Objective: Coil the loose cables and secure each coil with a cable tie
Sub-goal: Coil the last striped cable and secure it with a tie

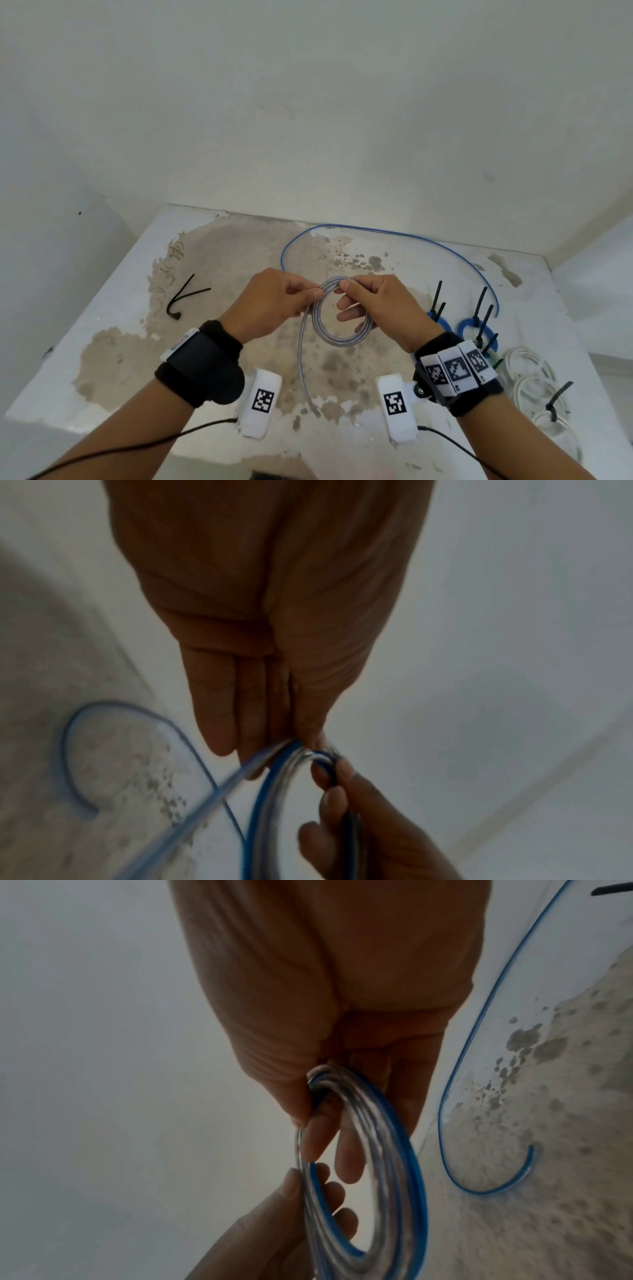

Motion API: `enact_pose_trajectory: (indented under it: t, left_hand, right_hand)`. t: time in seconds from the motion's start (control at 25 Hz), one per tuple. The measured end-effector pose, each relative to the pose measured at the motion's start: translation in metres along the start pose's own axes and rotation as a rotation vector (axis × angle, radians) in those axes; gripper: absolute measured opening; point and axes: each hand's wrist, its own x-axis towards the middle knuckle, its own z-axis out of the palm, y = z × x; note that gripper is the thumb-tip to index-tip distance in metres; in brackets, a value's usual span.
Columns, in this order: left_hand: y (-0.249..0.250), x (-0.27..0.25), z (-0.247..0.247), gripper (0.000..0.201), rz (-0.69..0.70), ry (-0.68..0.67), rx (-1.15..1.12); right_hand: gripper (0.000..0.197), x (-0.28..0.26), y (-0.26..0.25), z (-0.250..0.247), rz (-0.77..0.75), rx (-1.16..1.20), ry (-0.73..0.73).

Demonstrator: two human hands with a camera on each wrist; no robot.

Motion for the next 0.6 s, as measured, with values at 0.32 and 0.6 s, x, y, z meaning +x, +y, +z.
enact_pose_trajectory:
  t: [0.32,0.6]
  left_hand:
    - [-0.001,-0.016,0.017,0.021,-0.213,-0.132,-0.368]
    - [-0.001,-0.022,0.023,0.022,-0.243,-0.12,-0.506]
  right_hand:
    - [0.026,-0.007,0.006,0.0,0.052,0.055,-0.071]
    - [0.028,-0.009,0.002,-0.006,0.108,0.031,-0.137]
